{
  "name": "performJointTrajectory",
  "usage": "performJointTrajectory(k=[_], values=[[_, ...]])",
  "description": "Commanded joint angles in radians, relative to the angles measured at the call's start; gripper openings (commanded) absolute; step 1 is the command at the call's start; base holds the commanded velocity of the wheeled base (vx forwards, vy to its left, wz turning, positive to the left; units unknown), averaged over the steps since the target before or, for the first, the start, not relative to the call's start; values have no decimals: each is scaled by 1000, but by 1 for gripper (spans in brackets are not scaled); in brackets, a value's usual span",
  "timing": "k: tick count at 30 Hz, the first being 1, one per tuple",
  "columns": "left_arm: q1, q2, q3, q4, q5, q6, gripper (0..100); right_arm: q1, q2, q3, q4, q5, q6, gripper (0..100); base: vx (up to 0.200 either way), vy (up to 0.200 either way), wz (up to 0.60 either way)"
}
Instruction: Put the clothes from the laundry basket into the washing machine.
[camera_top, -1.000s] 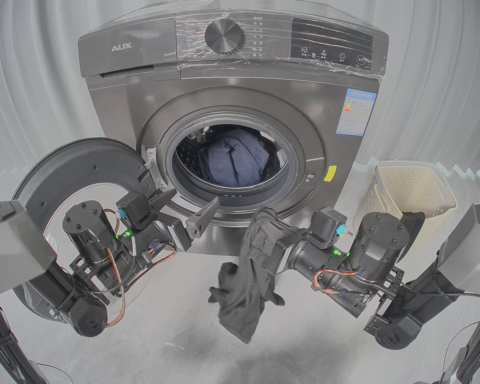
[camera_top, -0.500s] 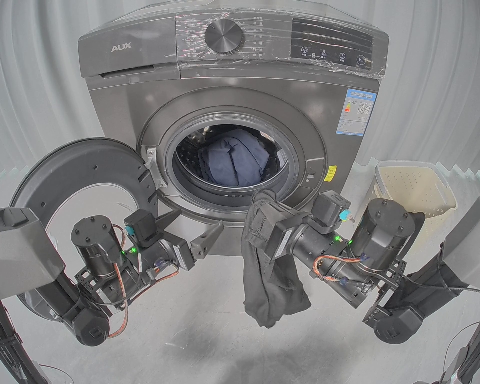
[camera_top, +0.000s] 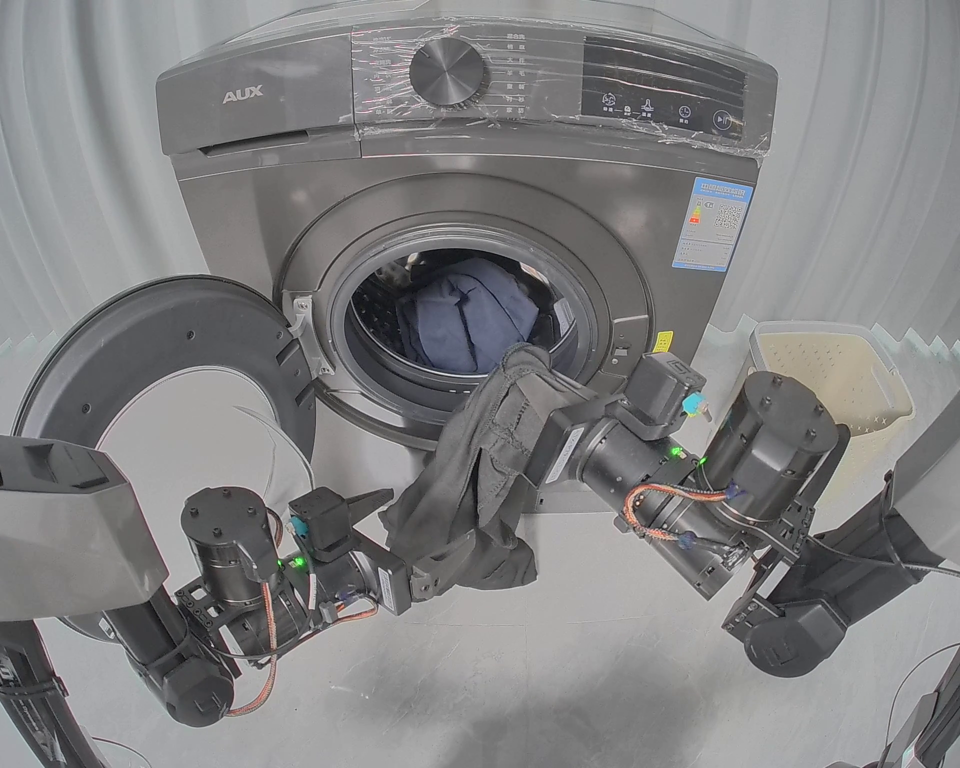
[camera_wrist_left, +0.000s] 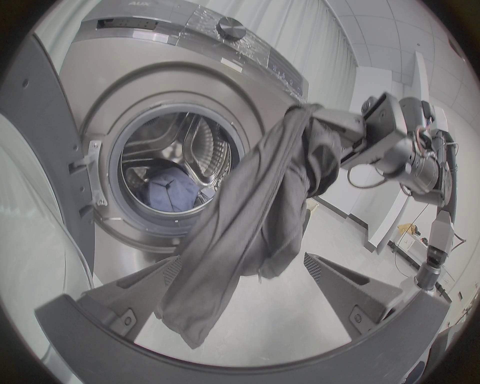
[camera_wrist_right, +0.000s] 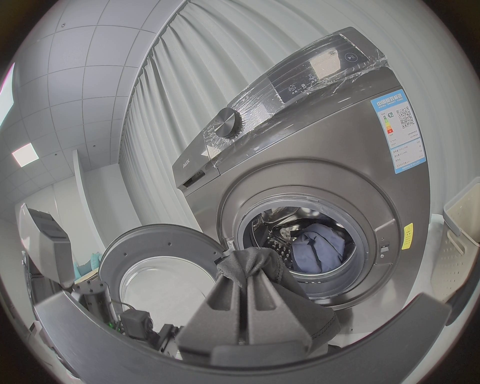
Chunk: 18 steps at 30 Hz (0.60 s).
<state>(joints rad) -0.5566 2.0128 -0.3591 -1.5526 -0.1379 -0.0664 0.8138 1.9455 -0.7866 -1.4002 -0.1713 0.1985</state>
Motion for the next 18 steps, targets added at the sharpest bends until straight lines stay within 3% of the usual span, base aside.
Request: performJointTrajectory(k=[1,6,14,18], values=[[-2,54,5,0,0,2,100,1,-4,-16,1,-1,1,0,0,0,0],[6,135,-18,0,0,37,100,2,-5,-28,1,-2,1,0,0,0,0],[0,235,-115,-1,-3,33,100,2,-5,-31,3,-2,-1,0,0,0,0],[-3,261,-138,-1,-42,34,100,2,-7,-31,4,-2,1,0,0,0,0]])
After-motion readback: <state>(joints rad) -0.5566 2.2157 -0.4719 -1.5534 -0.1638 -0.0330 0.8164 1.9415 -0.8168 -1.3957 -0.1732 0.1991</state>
